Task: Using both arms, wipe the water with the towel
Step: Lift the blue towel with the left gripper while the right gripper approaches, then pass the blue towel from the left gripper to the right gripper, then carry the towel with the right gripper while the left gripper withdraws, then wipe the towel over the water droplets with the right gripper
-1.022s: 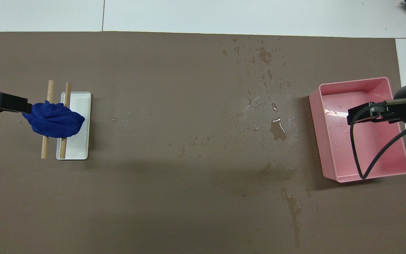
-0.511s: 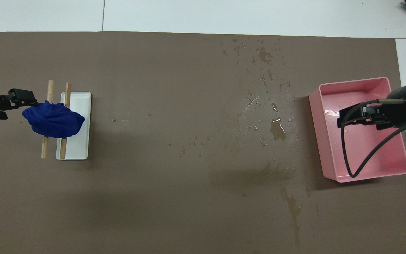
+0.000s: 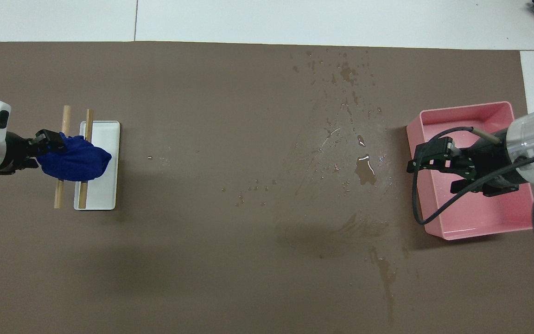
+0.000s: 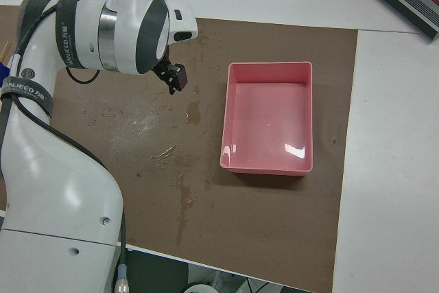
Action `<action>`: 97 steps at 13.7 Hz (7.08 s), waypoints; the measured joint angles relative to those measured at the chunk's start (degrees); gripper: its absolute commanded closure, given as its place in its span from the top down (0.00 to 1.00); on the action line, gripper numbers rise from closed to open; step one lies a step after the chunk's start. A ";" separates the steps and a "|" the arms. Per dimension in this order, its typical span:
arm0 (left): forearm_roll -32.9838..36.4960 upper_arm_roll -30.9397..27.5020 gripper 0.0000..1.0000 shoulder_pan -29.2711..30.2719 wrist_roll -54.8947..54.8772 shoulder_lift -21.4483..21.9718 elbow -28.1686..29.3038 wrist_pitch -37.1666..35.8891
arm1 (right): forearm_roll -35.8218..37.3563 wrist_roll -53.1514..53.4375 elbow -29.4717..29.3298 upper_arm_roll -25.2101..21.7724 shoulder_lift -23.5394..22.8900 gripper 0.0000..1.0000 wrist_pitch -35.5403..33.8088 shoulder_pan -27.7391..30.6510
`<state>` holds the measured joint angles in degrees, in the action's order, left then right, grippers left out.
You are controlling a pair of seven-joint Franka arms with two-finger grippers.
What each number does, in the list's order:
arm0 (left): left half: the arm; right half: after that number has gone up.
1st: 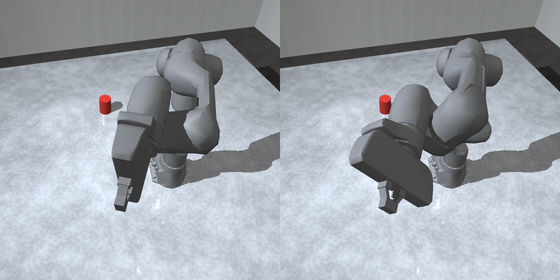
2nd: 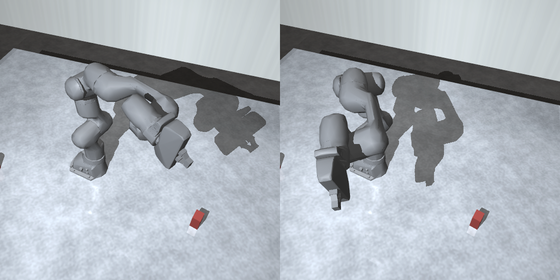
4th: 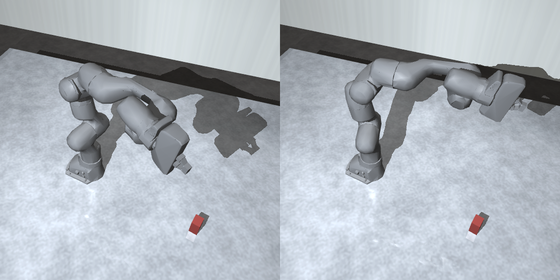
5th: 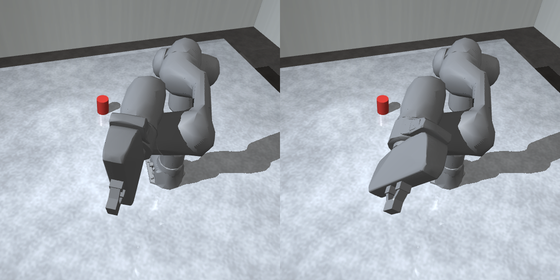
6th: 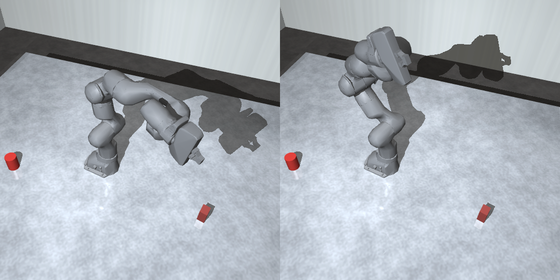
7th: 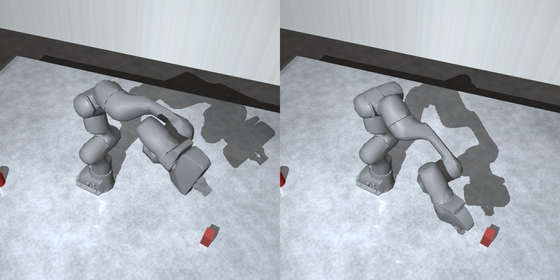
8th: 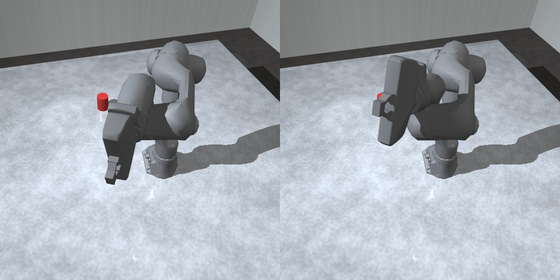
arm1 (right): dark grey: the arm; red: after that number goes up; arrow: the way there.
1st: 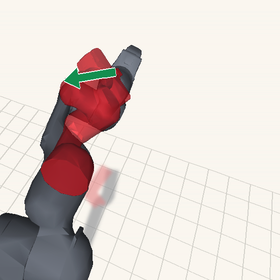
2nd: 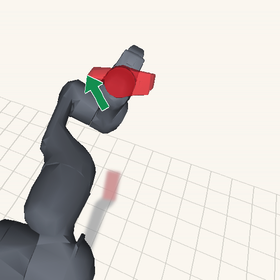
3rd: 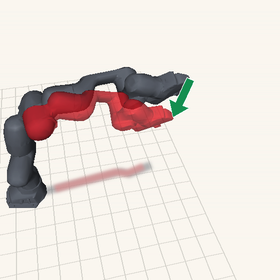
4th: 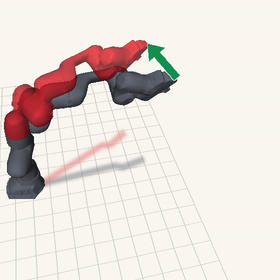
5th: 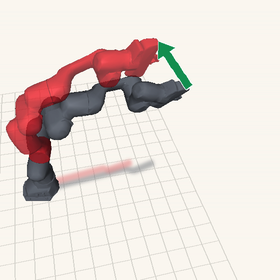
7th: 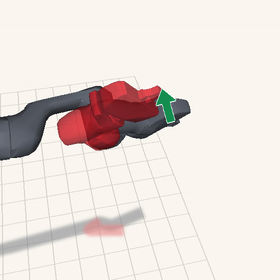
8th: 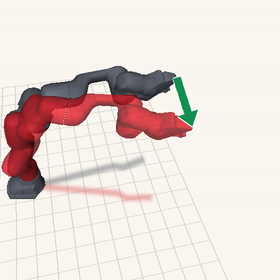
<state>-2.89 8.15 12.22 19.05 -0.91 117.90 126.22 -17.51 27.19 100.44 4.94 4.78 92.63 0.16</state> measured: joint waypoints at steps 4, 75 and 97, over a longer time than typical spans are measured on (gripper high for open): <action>0.00 0.50 0.00 -0.06 0.01 0.34 -1.21 -0.50 | -6.05 10.54 4.15 0.30 1.76 1.00 5.02 -1.86; 3.36 0.46 1.00 -11.86 -20.99 2.65 -27.54 -41.82 | 18.63 -26.78 23.89 -0.45 -13.44 0.00 44.54 -7.32; 3.36 0.41 1.00 -11.77 -20.99 3.38 -26.42 -41.88 | 18.19 -20.85 6.78 0.52 -28.26 0.00 38.97 -9.56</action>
<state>0.47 8.56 0.46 -1.94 2.46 91.48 84.34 0.68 6.34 107.22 5.46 -23.48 131.60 -9.40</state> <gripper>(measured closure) 0.000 0.899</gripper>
